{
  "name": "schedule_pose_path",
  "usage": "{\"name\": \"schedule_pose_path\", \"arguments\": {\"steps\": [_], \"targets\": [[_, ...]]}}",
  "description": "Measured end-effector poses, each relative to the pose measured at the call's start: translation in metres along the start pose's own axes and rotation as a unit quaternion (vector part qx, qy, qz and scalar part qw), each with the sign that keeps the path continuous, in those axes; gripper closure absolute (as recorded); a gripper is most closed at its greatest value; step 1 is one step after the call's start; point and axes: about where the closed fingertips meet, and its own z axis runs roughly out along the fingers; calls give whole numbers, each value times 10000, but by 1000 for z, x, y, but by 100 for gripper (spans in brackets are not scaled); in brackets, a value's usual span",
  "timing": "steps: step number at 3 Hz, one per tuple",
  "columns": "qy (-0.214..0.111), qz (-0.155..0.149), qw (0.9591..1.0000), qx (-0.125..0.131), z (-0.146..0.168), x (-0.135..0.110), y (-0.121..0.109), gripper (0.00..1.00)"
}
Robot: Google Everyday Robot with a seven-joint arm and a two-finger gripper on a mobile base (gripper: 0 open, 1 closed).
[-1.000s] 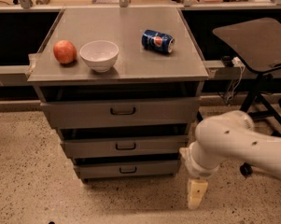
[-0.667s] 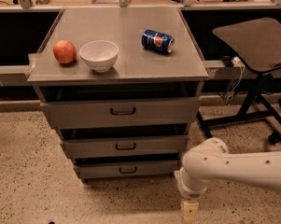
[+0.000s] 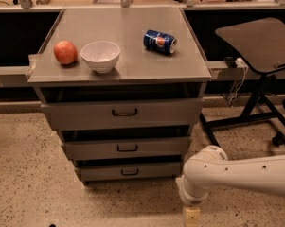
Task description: Open bottom drawer
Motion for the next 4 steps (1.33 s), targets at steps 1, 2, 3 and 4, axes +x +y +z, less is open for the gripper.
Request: {"name": "schedule_pose_path", "arguments": {"steps": [1, 2, 3, 4], "targets": [[-198, -205, 9996, -28, 13, -4, -12, 0], [-471, -231, 9984, 198, 50, 0, -60, 0], [-739, -305, 9959, 424, 100, 1, -98, 0], [-1023, -362, 9933, 410, 146, 0, -115, 0]]}}
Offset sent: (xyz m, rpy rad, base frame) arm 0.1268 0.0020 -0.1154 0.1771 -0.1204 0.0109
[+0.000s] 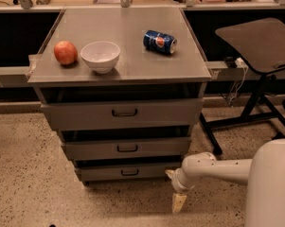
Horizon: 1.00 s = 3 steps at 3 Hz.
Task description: Open bottom drawer
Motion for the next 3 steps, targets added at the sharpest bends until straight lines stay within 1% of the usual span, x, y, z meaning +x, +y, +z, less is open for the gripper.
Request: {"name": "schedule_pose_path", "arguments": {"steps": [1, 2, 3], "targets": [[-313, -55, 9994, -98, 47, 6, -4, 0], [-304, -68, 9995, -113, 48, 5, -4, 0], [-268, -84, 9994, 212, 48, 20, -29, 0]]}}
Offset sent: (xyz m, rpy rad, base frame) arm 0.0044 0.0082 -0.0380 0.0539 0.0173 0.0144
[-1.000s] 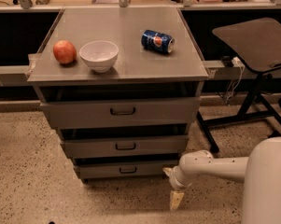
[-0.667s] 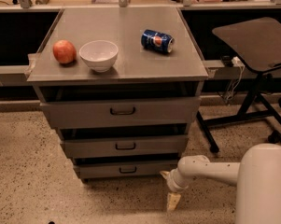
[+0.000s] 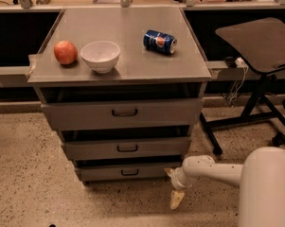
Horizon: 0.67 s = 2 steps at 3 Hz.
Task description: Open bottom drawer
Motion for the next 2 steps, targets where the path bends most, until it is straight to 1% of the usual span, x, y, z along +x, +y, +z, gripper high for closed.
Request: {"name": "schedule_pose_path", "arguments": {"steps": [1, 2], "targets": [[-116, 22, 9992, 388, 6, 23, -31, 0], [-299, -17, 9989, 358, 71, 43, -87, 0]]}}
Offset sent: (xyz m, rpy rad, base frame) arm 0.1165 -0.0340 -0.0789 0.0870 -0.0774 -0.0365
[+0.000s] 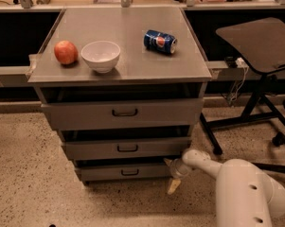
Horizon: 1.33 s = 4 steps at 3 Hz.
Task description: Open bottom drawer
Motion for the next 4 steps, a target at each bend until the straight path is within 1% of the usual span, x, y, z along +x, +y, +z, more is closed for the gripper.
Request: {"name": "schedule_pose_path", "arguments": {"steps": [1, 2, 3, 4], "targets": [[29, 30, 9999, 113, -3, 5, -12, 0], [29, 30, 9999, 112, -3, 5, -12, 18], [29, 30, 9999, 112, -3, 5, -12, 29], [28, 30, 9999, 111, -3, 5, -12, 28]]}}
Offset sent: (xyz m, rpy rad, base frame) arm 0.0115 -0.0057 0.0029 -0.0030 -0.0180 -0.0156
